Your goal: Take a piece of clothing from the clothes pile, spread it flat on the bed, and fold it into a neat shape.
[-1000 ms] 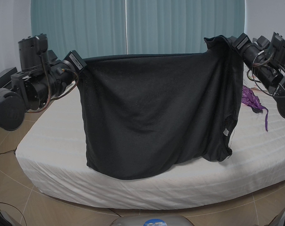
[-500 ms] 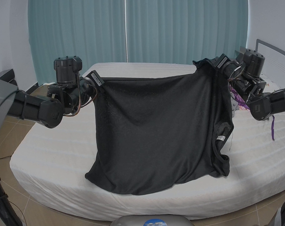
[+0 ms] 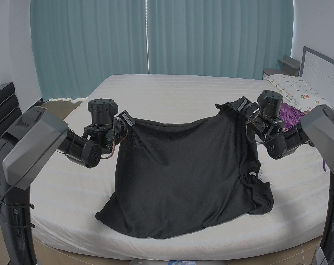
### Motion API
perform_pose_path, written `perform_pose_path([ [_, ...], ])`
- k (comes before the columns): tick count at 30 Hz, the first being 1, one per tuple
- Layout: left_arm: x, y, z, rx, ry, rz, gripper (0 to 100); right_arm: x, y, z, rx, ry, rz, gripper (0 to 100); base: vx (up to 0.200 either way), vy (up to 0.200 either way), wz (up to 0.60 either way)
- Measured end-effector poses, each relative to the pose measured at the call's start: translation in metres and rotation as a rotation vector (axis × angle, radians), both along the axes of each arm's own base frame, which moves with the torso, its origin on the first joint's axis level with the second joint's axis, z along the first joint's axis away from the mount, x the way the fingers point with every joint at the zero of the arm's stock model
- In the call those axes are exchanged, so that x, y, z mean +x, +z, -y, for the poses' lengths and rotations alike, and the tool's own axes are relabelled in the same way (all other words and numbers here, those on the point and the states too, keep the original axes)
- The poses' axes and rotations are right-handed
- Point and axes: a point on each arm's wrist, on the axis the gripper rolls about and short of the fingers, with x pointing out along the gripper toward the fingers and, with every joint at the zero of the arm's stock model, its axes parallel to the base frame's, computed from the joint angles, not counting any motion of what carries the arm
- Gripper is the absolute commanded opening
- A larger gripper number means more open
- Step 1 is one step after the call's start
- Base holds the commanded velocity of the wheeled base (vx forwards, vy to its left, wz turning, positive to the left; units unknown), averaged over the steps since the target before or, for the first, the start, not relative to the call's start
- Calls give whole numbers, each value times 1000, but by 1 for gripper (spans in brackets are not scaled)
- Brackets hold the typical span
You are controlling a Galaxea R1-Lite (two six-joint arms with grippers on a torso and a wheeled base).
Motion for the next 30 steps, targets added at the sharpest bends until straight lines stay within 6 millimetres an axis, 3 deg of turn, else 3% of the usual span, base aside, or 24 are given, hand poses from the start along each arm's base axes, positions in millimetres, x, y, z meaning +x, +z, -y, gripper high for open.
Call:
perform_pose_path([
  [6, 19, -32, 6, 5, 6, -14, 0, 24, -31, 6, -5, -26, -24, 0, 0, 0, 0],
  [7, 21, -37, 7, 8, 6, -19, 100, 27, -36, 8, -6, -28, -30, 0, 0, 0, 0],
  [8, 23, -42, 8, 10, 5, -24, 100, 29, -40, 9, -7, -27, -34, 100, 0, 0, 0],
  [18, 43, -75, 12, 9, 67, 28, 100, 48, -95, 18, -14, -32, -98, 100, 0, 0, 0],
  [27, 61, -80, -16, 16, 198, 63, 100, 65, -89, 47, 36, -162, 4, 100, 0, 0, 0],
  [30, 62, -83, -22, 22, 209, 51, 100, 63, -95, 50, 32, -168, -20, 100, 0, 0, 0],
])
